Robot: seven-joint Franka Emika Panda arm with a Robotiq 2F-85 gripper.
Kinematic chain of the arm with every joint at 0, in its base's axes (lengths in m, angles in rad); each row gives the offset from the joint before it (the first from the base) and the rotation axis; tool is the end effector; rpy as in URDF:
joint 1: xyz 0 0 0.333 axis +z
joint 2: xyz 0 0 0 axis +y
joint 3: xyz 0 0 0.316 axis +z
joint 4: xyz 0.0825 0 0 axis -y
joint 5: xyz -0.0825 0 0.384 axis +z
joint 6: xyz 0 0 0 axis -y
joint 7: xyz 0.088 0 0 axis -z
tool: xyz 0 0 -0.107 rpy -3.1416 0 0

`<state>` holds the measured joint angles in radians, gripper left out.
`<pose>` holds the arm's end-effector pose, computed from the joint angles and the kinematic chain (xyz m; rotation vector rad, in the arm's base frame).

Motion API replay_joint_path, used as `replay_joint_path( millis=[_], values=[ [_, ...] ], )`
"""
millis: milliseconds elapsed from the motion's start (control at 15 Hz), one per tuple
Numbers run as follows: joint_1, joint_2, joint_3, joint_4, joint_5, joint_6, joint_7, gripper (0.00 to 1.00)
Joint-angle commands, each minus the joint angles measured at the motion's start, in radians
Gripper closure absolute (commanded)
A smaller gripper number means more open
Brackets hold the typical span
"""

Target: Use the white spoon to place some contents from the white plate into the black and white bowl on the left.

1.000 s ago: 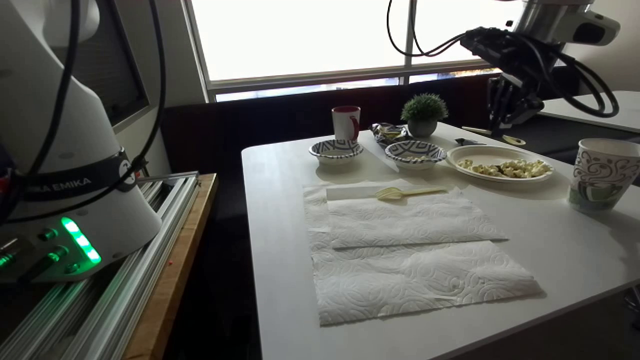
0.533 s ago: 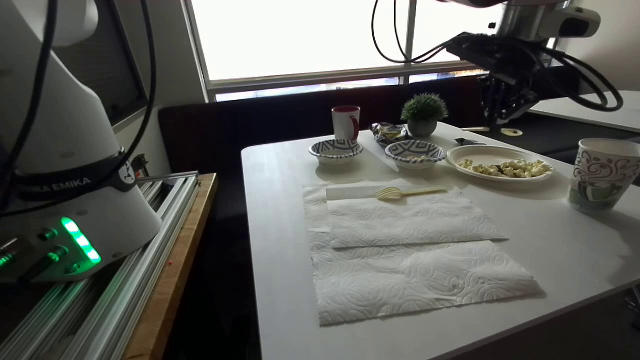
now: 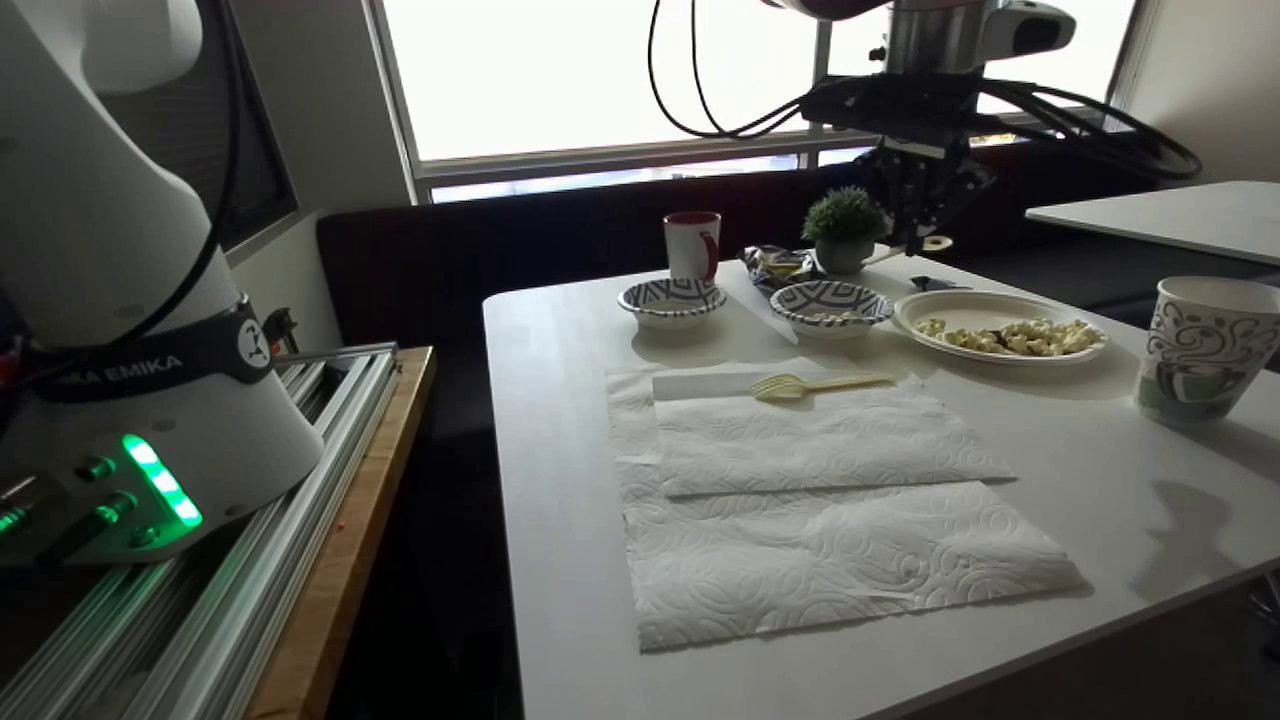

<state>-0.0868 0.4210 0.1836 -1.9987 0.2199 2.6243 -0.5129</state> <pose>0.6260 0.0504 0.2705 -2.9050 -0.5977 -0.3610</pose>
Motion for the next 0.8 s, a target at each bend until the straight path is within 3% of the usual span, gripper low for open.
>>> replay_joint_path(
  millis=[0, 400, 733],
  values=[
    [-0.043, -0.161, 0.07, -0.197, 0.006, 0.027, -0.176, 0.97],
    [-0.007, -0.297, 0.089, -0.316, 0.036, -0.02, -0.468, 0.97],
    [0.047, -0.32, 0.087, -0.313, 0.09, -0.078, -0.731, 0.97]
  ],
)
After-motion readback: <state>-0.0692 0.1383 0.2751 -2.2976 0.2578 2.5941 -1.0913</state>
